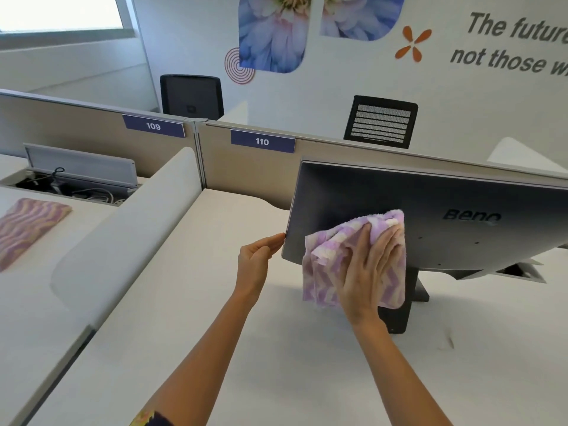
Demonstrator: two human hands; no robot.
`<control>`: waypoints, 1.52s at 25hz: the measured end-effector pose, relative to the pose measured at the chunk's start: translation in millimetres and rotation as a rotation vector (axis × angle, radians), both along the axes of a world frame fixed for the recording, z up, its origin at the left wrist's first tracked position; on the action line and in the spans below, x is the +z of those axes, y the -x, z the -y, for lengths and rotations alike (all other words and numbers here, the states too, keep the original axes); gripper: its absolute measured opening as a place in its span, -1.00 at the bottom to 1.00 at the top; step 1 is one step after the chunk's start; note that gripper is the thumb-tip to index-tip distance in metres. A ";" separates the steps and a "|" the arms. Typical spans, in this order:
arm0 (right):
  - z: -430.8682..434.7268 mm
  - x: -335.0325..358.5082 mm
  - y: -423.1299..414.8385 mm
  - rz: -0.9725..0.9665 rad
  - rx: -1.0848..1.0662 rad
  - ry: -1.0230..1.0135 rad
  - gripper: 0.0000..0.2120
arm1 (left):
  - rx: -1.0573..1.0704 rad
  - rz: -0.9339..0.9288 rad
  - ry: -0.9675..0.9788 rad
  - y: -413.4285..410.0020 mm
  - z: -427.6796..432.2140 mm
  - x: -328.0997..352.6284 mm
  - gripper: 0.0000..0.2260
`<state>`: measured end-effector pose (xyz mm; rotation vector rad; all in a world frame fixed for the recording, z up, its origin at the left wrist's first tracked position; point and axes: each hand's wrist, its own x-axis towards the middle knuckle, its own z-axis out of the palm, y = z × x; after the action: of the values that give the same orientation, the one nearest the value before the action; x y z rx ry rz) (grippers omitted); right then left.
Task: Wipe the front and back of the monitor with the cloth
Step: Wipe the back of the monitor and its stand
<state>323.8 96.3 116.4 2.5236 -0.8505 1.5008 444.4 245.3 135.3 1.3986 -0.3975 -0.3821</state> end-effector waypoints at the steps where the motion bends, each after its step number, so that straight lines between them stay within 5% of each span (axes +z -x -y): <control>1: -8.3 6.5 -9.0 0.032 0.014 -0.014 -0.27 | 0.006 0.011 -0.009 0.2 0.2 -0.4 -0.66; 6: -14.7 -16.8 -35.8 -0.222 0.060 0.218 -0.40 | -0.004 0.086 -0.081 -10.2 1.5 -5.3 -0.73; 11: 31.7 -56.4 -15.4 -0.603 0.267 0.511 0.00 | -0.004 0.047 -0.041 -13.9 0.4 -4.4 -0.60; 13: 51.9 -54.7 -0.1 -0.658 0.272 0.650 -0.10 | -0.002 0.047 -0.046 -13.6 2.7 -8.2 -0.59; 15: 68.4 -41.9 13.0 -0.662 0.234 0.823 -0.38 | 0.016 0.027 -0.040 -11.1 6.4 -12.2 -0.59; 21: 69.3 11.7 15.9 -0.594 0.199 0.928 -0.49 | 0.039 -0.032 -0.021 0.3 8.2 -15.5 -0.61; 31: 37.6 35.7 -0.6 -0.839 0.352 1.273 -0.33 | 0.107 -0.100 -0.037 26.0 -8.3 -26.3 -0.60; 35: 44.6 47.5 5.3 -0.725 0.281 1.154 -0.38 | 0.118 -0.067 -0.044 42.8 -7.9 -26.4 -0.58; 38: 43.6 50.7 4.4 -0.687 0.261 1.027 -0.39 | 0.329 0.092 -0.104 69.0 -7.8 -23.4 -0.56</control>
<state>319.5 52.7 167.1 2.0606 0.3083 0.6634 375.4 253.1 111.9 1.5561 -0.2178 -0.0702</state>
